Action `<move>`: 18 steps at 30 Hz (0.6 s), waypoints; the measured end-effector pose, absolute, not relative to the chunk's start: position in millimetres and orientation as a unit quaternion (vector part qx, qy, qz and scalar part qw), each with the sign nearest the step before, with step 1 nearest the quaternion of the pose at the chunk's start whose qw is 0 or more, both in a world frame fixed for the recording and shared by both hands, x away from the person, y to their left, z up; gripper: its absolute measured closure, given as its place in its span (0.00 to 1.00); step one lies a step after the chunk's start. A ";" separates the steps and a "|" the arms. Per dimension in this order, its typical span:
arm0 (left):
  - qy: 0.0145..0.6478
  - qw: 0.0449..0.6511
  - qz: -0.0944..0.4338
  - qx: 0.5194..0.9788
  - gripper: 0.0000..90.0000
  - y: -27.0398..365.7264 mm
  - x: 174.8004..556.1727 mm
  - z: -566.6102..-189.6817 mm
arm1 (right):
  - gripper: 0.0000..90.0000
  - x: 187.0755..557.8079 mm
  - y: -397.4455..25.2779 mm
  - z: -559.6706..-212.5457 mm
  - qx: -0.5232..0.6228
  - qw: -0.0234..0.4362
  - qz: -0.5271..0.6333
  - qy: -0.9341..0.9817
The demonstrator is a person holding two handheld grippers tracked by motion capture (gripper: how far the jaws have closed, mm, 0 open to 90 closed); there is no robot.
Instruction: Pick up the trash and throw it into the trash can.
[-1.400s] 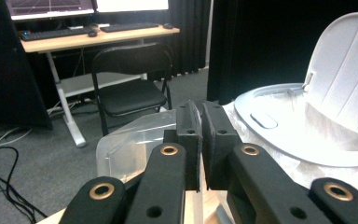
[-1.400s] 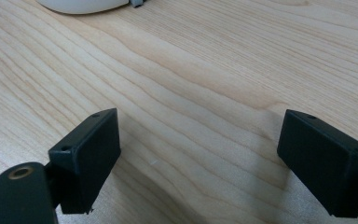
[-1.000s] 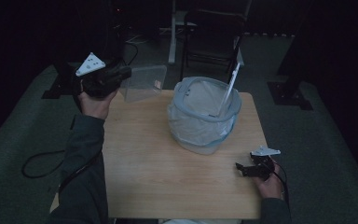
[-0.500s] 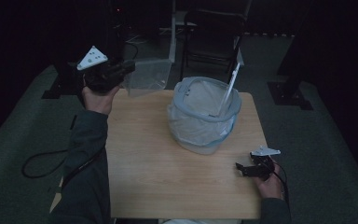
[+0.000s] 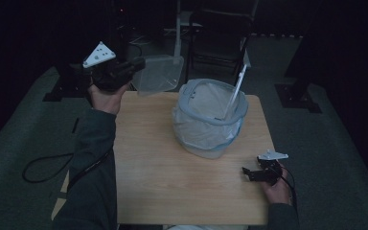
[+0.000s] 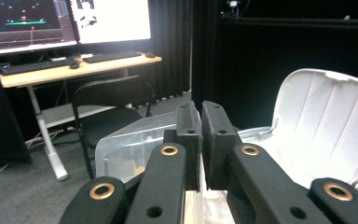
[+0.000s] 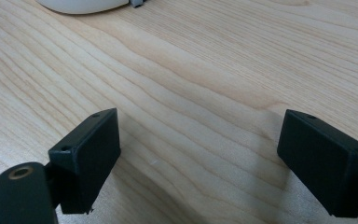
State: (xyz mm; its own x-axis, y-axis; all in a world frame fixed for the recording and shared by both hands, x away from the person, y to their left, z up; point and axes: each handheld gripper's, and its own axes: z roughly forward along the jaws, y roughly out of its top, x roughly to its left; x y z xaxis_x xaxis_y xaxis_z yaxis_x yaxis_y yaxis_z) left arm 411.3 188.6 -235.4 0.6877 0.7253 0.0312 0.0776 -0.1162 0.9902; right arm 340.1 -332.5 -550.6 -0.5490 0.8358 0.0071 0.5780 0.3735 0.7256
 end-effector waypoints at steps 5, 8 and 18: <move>0.279 0.607 0.265 0.695 0.98 182.1 409.5 -231.6 | 0.14 340.1 -332.5 -550.6 0.438 0.185 0.349 0.808; 0.274 0.611 0.264 0.694 0.98 178.0 408.3 -228.9 | 0.14 340.1 -332.5 -550.6 0.437 0.185 0.349 0.808; 0.256 0.626 0.257 0.690 0.98 162.8 404.5 -217.3 | 0.14 340.1 -332.6 -550.6 0.437 0.185 0.349 0.808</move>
